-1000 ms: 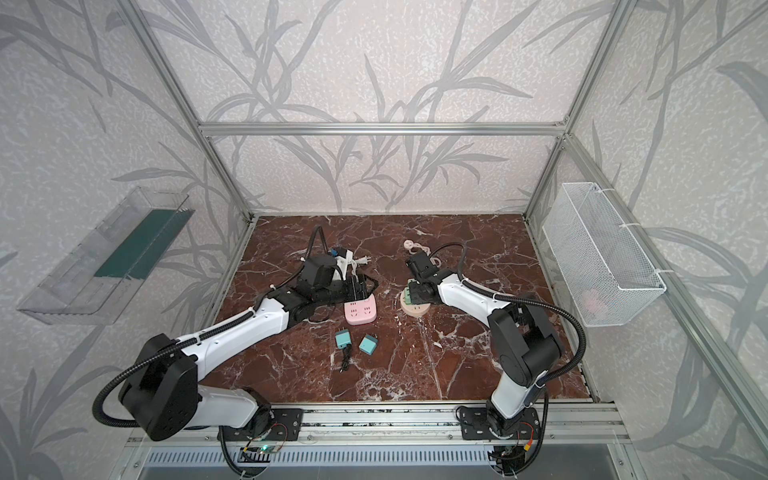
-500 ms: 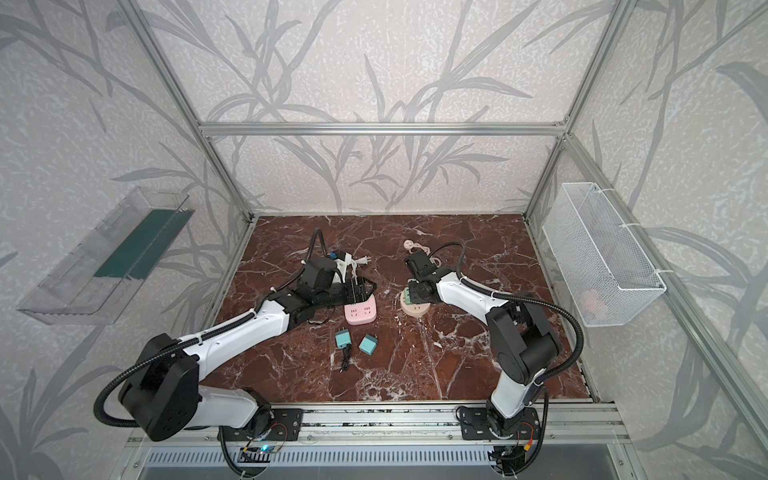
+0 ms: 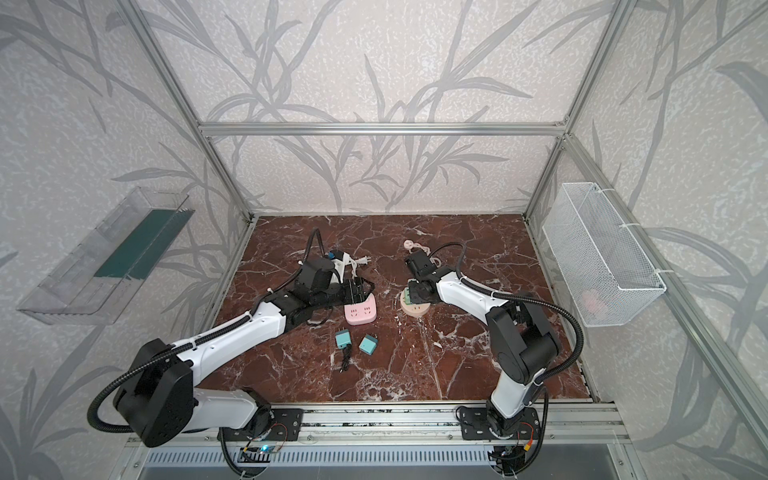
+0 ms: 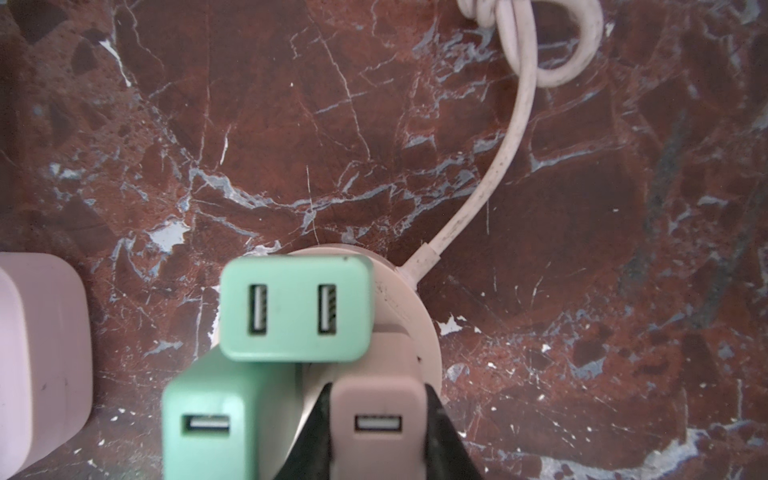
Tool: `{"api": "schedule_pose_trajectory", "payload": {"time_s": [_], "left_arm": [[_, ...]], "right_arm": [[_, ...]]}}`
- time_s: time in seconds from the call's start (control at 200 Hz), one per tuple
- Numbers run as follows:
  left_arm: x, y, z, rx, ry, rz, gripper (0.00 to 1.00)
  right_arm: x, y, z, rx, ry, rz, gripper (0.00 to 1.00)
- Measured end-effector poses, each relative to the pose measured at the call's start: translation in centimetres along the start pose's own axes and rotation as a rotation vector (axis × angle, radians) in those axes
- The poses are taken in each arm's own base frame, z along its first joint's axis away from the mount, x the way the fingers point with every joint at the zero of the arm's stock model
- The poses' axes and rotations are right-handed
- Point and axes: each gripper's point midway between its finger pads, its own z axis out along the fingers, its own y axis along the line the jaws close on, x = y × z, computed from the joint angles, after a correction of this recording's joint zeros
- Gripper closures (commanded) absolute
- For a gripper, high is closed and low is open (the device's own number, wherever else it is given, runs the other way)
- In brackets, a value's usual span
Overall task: Insert the plug
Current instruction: 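Press the pink adapter down into the round beige strip with right gripper, then open the right gripper and lift it off the pink adapter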
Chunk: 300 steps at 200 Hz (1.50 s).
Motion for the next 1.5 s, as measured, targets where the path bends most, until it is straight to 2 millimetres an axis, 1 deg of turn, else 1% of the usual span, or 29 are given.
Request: {"api": "schedule_pose_trajectory", "payload": {"time_s": [0.145, 0.17, 0.235, 0.295, 0.375, 0.44, 0.47, 0.49, 0.54, 0.7, 0.79, 0.875, 0.925, 1.035, 1.095, 1.16, 1.274, 1.369, 1.429, 1.499], "left_arm": [[0.0, 0.1, -0.1, -0.005, -0.002, 0.003, 0.18], [0.0, 0.1, -0.1, -0.008, -0.001, 0.004, 0.18], [0.0, 0.3, -0.1, -0.016, -0.004, 0.006, 0.18], [0.0, 0.4, -0.1, -0.021, -0.004, 0.006, 0.18], [0.1, 0.5, -0.1, -0.028, 0.000, 0.006, 0.18], [0.2, 0.5, -0.1, -0.031, 0.003, 0.005, 0.18], [0.2, 0.6, -0.2, -0.034, 0.005, 0.005, 0.18], [0.2, 0.6, -0.2, -0.036, 0.006, 0.005, 0.18], [0.3, 0.7, -0.2, -0.041, 0.007, 0.006, 0.18], [0.4, 1.1, -0.3, -0.061, 0.009, 0.006, 0.18], [0.3, 1.0, -0.5, -0.060, 0.004, 0.013, 0.18], [0.2, 0.7, -0.6, -0.055, 0.000, 0.017, 0.18], [0.2, 0.7, -0.7, -0.053, -0.001, 0.018, 0.18], [0.3, 0.7, -0.7, -0.057, 0.005, 0.022, 0.18], [0.6, 0.8, -0.7, -0.065, 0.015, 0.023, 0.18], [1.0, 1.0, -0.7, -0.074, 0.027, 0.026, 0.18], [1.9, 1.4, -0.7, -0.103, 0.055, 0.035, 0.18], [2.4, 1.8, -1.0, -0.128, 0.067, 0.040, 0.18], [2.7, 2.1, -1.4, -0.139, 0.069, 0.043, 0.18], [3.1, 2.5, -1.8, -0.155, 0.076, 0.047, 0.18]], "right_arm": [[-0.6, 0.2, -0.6, -0.012, -0.014, 0.003, 1.00], [-0.6, 0.3, -0.6, -0.012, -0.014, 0.002, 0.98], [-0.6, 0.3, -0.7, -0.012, -0.013, 0.003, 0.92], [-0.6, 0.3, -0.7, -0.013, -0.013, 0.003, 0.79], [-0.7, 0.3, -0.7, -0.016, -0.012, 0.005, 0.68], [-0.6, 0.3, -0.8, -0.021, -0.007, 0.006, 0.62], [-0.2, 0.3, -0.6, -0.025, 0.012, 0.005, 0.61], [0.5, 0.2, -0.4, -0.023, 0.037, 0.002, 0.60], [2.2, -0.1, 0.0, -0.015, 0.098, 0.002, 0.59], [3.1, 0.1, -0.6, -0.039, 0.137, 0.009, 0.55], [3.8, 0.0, -1.2, -0.044, 0.158, 0.012, 0.55], [4.1, -0.1, -2.5, -0.054, 0.159, 0.015, 0.56], [3.9, -0.1, -3.4, -0.063, 0.144, 0.016, 0.58], [3.2, 0.2, -5.7, -0.106, 0.095, 0.021, 0.59], [3.1, 0.5, -6.8, -0.145, 0.069, 0.024, 0.60], [3.5, 0.9, -7.8, -0.189, 0.052, 0.026, 0.60], [5.6, 2.0, -8.6, -0.274, 0.047, 0.018, 0.59], [7.7, 3.6, -9.2, -0.345, 0.047, -0.007, 0.59], [8.4, 4.6, -9.5, -0.378, 0.046, -0.020, 0.59], [8.8, 5.7, -9.6, -0.408, 0.042, -0.036, 0.59]]}}
